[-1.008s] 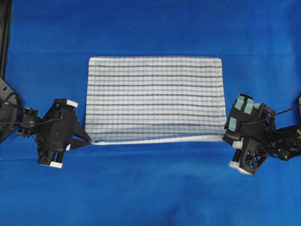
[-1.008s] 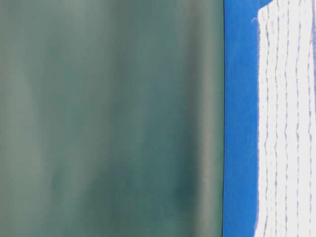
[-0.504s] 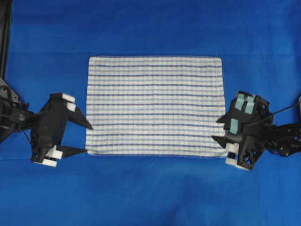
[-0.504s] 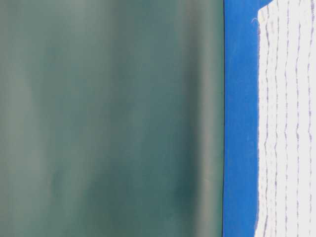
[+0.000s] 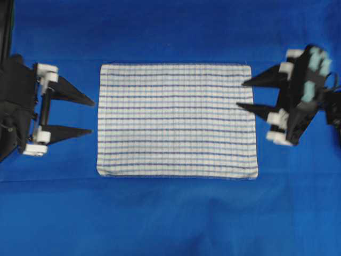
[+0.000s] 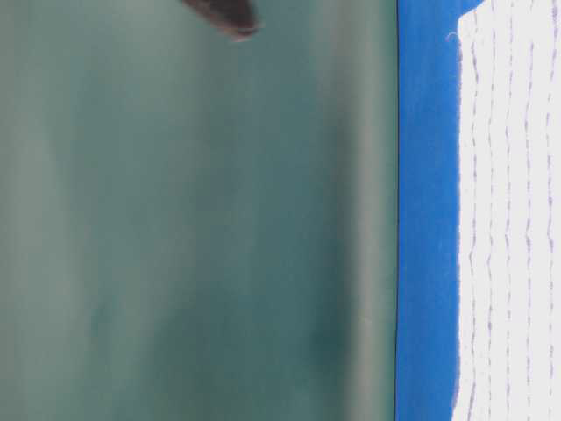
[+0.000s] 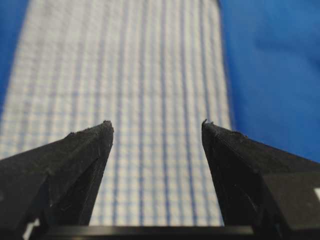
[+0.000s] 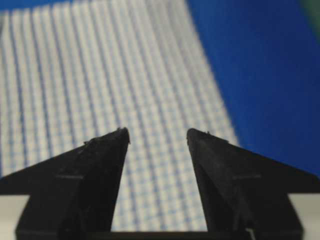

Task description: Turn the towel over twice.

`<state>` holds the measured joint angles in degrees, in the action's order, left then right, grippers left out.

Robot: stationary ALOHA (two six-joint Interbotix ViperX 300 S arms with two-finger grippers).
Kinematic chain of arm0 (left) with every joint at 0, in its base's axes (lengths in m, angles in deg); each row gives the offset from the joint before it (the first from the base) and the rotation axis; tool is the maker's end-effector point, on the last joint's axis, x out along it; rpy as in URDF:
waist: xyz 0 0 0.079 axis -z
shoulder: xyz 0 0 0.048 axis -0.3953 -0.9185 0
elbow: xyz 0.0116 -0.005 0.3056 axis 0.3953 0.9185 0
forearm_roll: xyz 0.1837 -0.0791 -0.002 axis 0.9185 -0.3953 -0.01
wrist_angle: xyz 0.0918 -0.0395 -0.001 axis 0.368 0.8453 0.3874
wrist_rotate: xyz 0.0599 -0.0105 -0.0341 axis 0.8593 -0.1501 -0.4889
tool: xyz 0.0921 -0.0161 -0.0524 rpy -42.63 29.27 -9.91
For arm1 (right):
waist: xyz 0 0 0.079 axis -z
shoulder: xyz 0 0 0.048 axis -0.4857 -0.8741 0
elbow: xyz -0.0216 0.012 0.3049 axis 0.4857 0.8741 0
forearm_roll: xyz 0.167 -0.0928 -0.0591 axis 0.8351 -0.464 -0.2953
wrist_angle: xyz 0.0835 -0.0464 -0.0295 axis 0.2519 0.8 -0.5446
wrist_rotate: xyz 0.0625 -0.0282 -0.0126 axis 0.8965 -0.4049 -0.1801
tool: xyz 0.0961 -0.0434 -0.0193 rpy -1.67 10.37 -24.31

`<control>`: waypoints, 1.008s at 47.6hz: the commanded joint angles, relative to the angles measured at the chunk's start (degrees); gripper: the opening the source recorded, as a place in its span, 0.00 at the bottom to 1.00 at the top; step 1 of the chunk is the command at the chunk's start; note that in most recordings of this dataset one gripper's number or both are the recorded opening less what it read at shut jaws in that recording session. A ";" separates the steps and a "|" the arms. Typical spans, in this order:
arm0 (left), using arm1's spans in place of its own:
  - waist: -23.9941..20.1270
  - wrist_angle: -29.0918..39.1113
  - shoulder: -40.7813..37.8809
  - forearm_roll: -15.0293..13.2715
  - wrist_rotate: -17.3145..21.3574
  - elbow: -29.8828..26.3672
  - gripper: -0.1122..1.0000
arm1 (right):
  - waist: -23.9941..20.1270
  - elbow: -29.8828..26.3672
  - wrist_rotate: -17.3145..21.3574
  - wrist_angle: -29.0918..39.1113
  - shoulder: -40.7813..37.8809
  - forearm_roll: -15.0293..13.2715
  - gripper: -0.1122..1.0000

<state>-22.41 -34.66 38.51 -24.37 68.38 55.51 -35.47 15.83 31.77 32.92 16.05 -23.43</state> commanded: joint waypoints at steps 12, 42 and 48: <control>-4.66 5.80 11.34 0.26 0.53 -0.09 0.68 | 4.83 2.37 -3.43 -2.20 12.13 -0.35 0.61; -5.10 6.06 21.97 0.26 4.22 6.77 0.68 | 5.10 14.15 -0.26 -2.11 26.81 0.53 0.57; -5.10 5.89 22.06 0.26 4.31 6.77 0.68 | 5.10 14.15 -0.26 -2.02 26.81 0.44 0.57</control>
<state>-27.33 -28.33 60.92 -24.20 72.51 62.89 -30.64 30.68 31.42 31.07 42.94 -22.91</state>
